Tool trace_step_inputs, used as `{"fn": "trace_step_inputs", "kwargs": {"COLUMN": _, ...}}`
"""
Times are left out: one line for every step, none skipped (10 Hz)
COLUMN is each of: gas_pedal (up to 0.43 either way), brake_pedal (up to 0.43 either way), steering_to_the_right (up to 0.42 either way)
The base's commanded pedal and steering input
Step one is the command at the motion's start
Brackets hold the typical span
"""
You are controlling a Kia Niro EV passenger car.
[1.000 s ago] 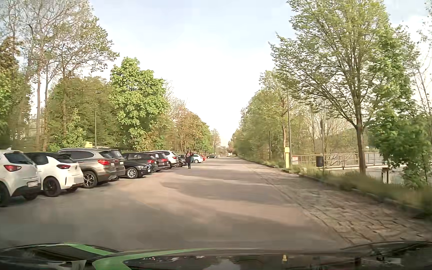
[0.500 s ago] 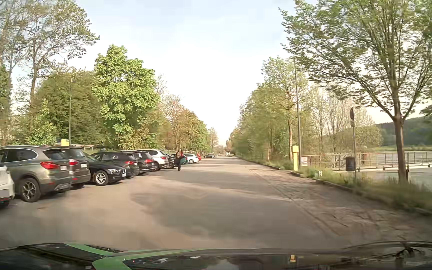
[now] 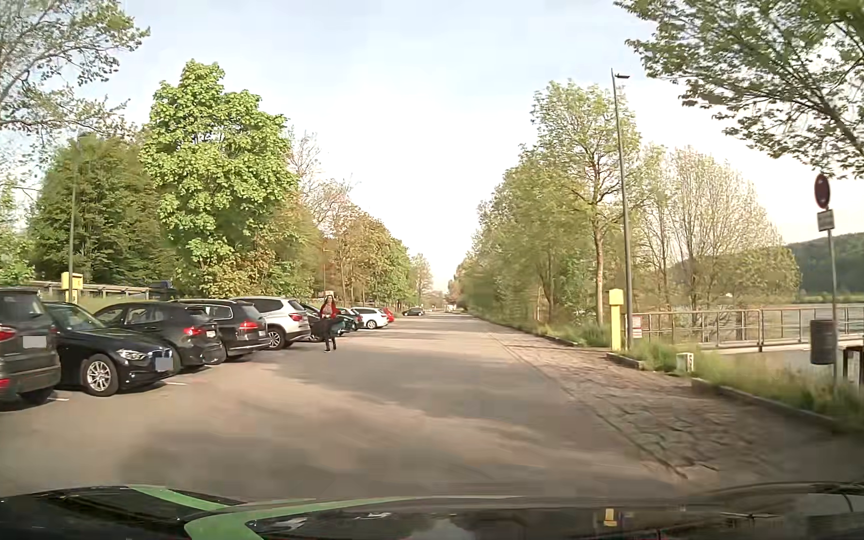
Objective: Follow the waypoints while adhering to traffic rules and regulations
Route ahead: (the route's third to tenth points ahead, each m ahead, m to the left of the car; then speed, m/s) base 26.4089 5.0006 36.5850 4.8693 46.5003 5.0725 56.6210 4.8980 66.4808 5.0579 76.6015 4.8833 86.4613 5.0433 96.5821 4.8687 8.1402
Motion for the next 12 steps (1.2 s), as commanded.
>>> {"fn": "trace_step_inputs", "kwargs": {"gas_pedal": 0.087, "brake_pedal": 0.0, "steering_to_the_right": 0.004}}
{"fn": "trace_step_inputs", "kwargs": {"gas_pedal": 0.087, "brake_pedal": 0.0, "steering_to_the_right": 0.004}}
{"fn": "trace_step_inputs", "kwargs": {"gas_pedal": 0.087, "brake_pedal": 0.0, "steering_to_the_right": 0.003}}
{"fn": "trace_step_inputs", "kwargs": {"gas_pedal": 0.087, "brake_pedal": 0.0, "steering_to_the_right": 0.001}}
{"fn": "trace_step_inputs", "kwargs": {"gas_pedal": 0.087, "brake_pedal": 0.0, "steering_to_the_right": 0.0}}
{"fn": "trace_step_inputs", "kwargs": {"gas_pedal": 0.087, "brake_pedal": 0.0, "steering_to_the_right": -0.001}}
{"fn": "trace_step_inputs", "kwargs": {"gas_pedal": 0.087, "brake_pedal": 0.0, "steering_to_the_right": -0.001}}
{"fn": "trace_step_inputs", "kwargs": {"gas_pedal": 0.087, "brake_pedal": 0.0, "steering_to_the_right": -0.002}}
{"fn": "trace_step_inputs", "kwargs": {"gas_pedal": 0.087, "brake_pedal": 0.0, "steering_to_the_right": -0.001}}
{"fn": "trace_step_inputs", "kwargs": {"gas_pedal": 0.087, "brake_pedal": 0.0, "steering_to_the_right": -0.002}}
{"fn": "trace_step_inputs", "kwargs": {"gas_pedal": 0.087, "brake_pedal": 0.0, "steering_to_the_right": -0.003}}
{"fn": "trace_step_inputs", "kwargs": {"gas_pedal": 0.087, "brake_pedal": 0.0, "steering_to_the_right": -0.004}}
